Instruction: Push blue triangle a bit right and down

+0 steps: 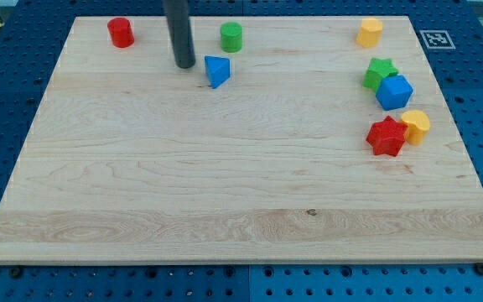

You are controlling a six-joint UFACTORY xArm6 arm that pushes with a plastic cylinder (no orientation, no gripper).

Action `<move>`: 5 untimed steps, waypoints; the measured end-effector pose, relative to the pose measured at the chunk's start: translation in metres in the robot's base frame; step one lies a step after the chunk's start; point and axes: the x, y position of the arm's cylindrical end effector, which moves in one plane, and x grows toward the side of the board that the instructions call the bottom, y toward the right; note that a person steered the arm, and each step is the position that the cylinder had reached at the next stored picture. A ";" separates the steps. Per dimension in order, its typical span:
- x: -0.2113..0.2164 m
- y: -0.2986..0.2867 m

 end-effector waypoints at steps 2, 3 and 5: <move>-0.006 0.041; 0.019 0.032; 0.048 -0.005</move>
